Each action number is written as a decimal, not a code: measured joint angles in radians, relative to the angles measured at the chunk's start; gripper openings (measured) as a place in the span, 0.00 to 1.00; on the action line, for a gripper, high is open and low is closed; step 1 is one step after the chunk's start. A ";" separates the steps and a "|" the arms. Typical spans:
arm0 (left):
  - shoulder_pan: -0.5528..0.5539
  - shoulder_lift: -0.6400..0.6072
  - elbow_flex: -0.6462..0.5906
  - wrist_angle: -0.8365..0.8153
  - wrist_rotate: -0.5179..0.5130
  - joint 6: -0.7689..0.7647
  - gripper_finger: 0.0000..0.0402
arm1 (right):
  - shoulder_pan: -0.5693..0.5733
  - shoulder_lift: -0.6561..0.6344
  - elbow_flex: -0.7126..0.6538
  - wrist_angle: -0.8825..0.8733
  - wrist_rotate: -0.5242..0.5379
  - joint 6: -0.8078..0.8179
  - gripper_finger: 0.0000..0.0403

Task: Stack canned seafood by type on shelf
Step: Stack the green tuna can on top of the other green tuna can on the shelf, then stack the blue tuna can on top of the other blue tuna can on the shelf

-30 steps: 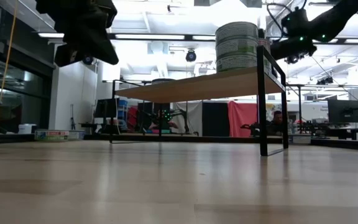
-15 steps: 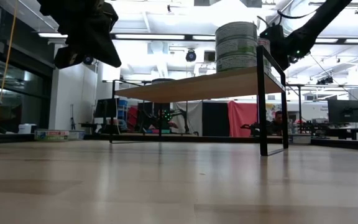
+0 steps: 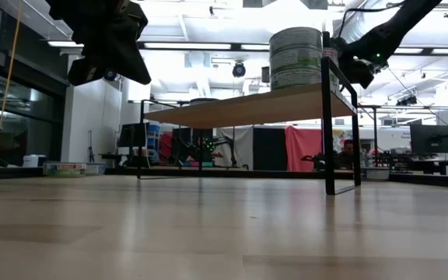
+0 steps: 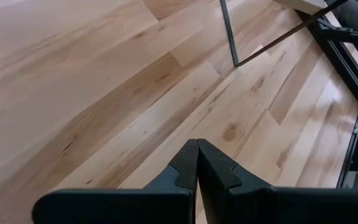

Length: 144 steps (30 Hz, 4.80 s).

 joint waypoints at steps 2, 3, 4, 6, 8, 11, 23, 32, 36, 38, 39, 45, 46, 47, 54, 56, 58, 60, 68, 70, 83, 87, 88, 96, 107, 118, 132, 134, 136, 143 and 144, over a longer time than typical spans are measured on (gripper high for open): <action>0.000 0.000 0.000 -0.001 0.000 0.004 0.00 | 0.021 0.005 0.000 -0.024 0.017 0.000 0.27; 0.000 0.000 0.000 -0.001 0.000 0.014 0.00 | 0.030 0.009 0.000 -0.033 0.024 0.000 0.27; 0.000 0.000 0.000 -0.001 0.000 0.024 0.00 | 0.037 0.009 0.000 -0.046 0.035 0.000 0.27; 0.000 0.000 0.000 -0.001 0.000 0.041 0.00 | 0.050 0.009 0.000 -0.052 0.042 0.000 0.27; 0.000 0.000 0.000 -0.003 0.000 0.049 0.00 | 0.056 0.009 0.000 -0.060 0.058 0.001 0.27; 0.000 0.000 0.000 -0.004 0.000 0.052 0.00 | 0.054 0.009 0.000 -0.089 0.085 0.000 0.27; -0.003 0.001 0.000 -0.012 0.002 0.064 0.00 | 0.099 0.009 0.000 -0.171 0.094 -0.030 0.52; -0.005 0.001 0.000 -0.016 0.020 0.068 0.00 | 0.167 0.008 0.004 -0.172 0.101 -0.087 0.54; -0.008 0.001 0.000 -0.019 0.030 0.073 0.00 | 0.122 0.008 0.004 -0.178 0.097 -0.088 0.54; -0.011 0.001 0.000 -0.023 0.030 0.074 0.00 | 0.101 0.008 0.004 -0.180 0.099 -0.086 0.54; -0.013 0.001 0.000 -0.025 0.030 0.073 0.00 | 0.095 0.008 0.004 -0.183 0.105 -0.085 0.54; -0.023 0.001 0.000 -0.029 0.030 0.071 0.00 | 0.123 0.008 0.004 -0.196 0.110 -0.069 0.54; -0.023 0.001 0.000 -0.031 0.030 0.072 0.00 | 0.133 0.008 0.004 -0.194 0.106 -0.070 0.54; -0.022 0.001 0.000 -0.031 0.030 0.073 0.00 | 0.141 0.008 0.004 -0.190 0.101 -0.075 0.54; -0.022 0.001 0.000 -0.031 0.030 0.074 0.00 | 0.149 0.008 0.005 -0.117 0.093 -0.074 0.54; -0.022 0.001 0.000 -0.031 0.030 0.074 0.00 | 0.148 0.008 0.005 -0.119 0.095 -0.087 0.54; -0.022 0.001 0.000 -0.031 0.030 0.071 0.00 | 0.148 0.000 0.005 -0.125 0.128 -0.103 0.54; -0.022 0.001 0.000 -0.031 0.030 0.070 0.00 | 0.148 -0.009 0.005 -0.127 0.139 -0.108 0.54; -0.022 0.001 0.000 -0.031 0.030 0.079 0.00 | 0.138 -0.072 0.005 -0.175 0.248 -0.100 0.54; -0.022 0.001 0.000 -0.033 0.030 0.079 0.00 | 0.153 -0.078 0.005 -0.161 0.261 -0.081 0.54; -0.022 0.001 0.000 -0.042 0.030 0.075 0.00 | 0.163 -0.079 0.005 -0.148 0.287 -0.054 0.54; -0.022 0.001 0.000 -0.049 0.030 0.075 0.00 | 0.165 -0.080 0.005 -0.157 0.224 -0.019 0.54; -0.022 0.001 0.000 -0.055 0.030 0.074 0.00 | 0.168 -0.081 0.005 -0.171 0.221 -0.030 0.54; -0.022 0.001 0.000 -0.062 0.030 0.079 0.00 | 0.166 -0.101 0.004 -0.145 0.279 -0.012 0.54; -0.022 0.001 0.000 -0.063 0.030 0.080 0.00 | 0.092 -0.130 0.098 -0.226 0.489 -0.112 0.54; -0.020 0.001 0.000 -0.061 0.029 0.076 0.00 | 0.080 -0.131 0.111 -0.597 1.476 -0.201 0.49; 0.020 0.000 0.000 -0.059 0.029 0.082 0.00 | 0.066 -0.015 -0.066 -0.543 1.825 -0.114 0.01; 0.020 0.000 0.000 -0.059 0.029 0.088 0.00 | 0.073 0.020 -0.065 -0.545 1.866 -0.110 0.01; 0.020 0.000 0.000 -0.059 0.029 0.098 0.00 | 0.080 0.049 -0.065 -0.544 1.890 -0.092 0.01; 0.019 0.000 0.000 -0.059 0.029 0.108 0.00 | 0.088 0.104 -0.065 -0.556 1.937 -0.114 0.00; 0.019 0.000 0.000 -0.060 0.029 0.114 0.00 | 0.088 0.110 -0.065 -0.562 1.923 -0.126 0.00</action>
